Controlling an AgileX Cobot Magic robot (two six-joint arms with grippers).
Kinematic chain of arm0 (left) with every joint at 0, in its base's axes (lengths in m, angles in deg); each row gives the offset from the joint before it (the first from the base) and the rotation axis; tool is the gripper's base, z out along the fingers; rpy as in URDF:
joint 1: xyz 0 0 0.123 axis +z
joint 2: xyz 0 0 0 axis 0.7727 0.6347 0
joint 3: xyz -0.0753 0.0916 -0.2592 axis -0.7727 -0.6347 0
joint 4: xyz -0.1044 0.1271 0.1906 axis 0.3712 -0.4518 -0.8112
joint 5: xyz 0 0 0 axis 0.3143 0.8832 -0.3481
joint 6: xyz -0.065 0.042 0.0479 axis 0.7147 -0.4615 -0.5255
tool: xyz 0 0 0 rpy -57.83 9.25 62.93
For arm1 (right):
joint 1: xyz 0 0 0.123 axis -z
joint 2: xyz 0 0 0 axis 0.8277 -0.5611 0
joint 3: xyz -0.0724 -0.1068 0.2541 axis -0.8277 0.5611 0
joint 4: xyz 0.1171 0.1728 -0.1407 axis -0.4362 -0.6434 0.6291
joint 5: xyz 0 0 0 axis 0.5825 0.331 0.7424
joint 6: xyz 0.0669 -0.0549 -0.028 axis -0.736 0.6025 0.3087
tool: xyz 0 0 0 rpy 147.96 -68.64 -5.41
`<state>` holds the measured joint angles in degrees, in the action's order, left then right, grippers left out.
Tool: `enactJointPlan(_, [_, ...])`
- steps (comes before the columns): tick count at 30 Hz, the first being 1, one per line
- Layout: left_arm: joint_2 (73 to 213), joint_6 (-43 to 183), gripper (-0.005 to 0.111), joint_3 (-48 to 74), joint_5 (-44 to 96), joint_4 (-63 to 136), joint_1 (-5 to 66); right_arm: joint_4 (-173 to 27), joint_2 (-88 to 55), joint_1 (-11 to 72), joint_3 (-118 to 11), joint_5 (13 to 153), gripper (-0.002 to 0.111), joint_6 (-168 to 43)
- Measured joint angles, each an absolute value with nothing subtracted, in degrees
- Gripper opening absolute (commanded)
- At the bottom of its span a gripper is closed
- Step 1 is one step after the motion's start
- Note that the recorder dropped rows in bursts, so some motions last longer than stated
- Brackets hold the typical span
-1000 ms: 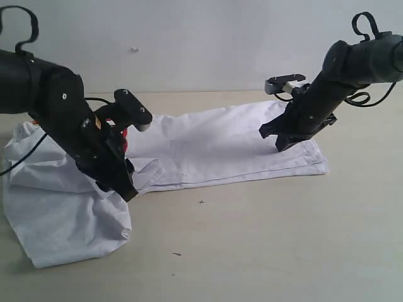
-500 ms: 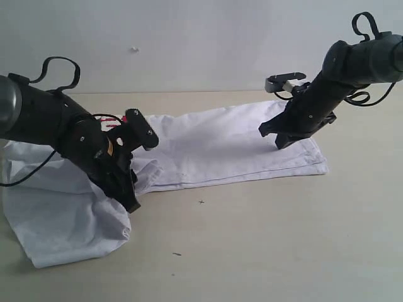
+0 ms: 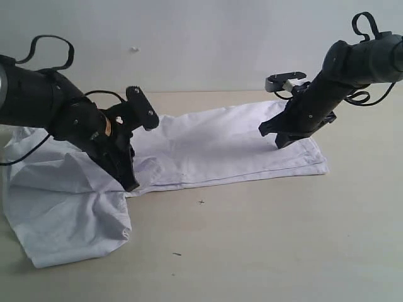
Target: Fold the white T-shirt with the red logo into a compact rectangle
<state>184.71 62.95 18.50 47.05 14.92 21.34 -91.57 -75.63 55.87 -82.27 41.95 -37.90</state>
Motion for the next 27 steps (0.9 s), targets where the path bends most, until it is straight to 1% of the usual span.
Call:
enactJointPlan(8, [183.69,63.18,0.022,19.0,48.76,14.13,21.1,-91.67,-75.63,55.87,-82.27,41.95,0.0,-37.9])
enactJointPlan(10, [183.69,62.71,0.028,19.0,52.6,14.03,20.71,-91.67,-75.63,55.87,-82.27,41.95,0.0,-37.9])
enactJointPlan(14, [183.69,59.08,0.048,19.0,62.06,14.15,20.25,-91.67,-75.63,55.87,-82.27,41.95,0.0,-37.9])
enactJointPlan(15, [183.69,58.17,0.051,19.0,64.0,14.25,20.2,-91.67,-75.63,55.87,-82.27,41.95,0.0,-37.9])
enactJointPlan(20, [183.69,52.85,0.051,16.16,66.78,14.25,19.69,-91.67,-75.63,55.87,-82.27,41.84,0.0,-37.9])
enactJointPlan(27, [183.69,54.16,0.051,13.09,58.06,14.36,19.46,-91.9,-75.63,55.87,-82.27,41.84,0.0,-37.9])
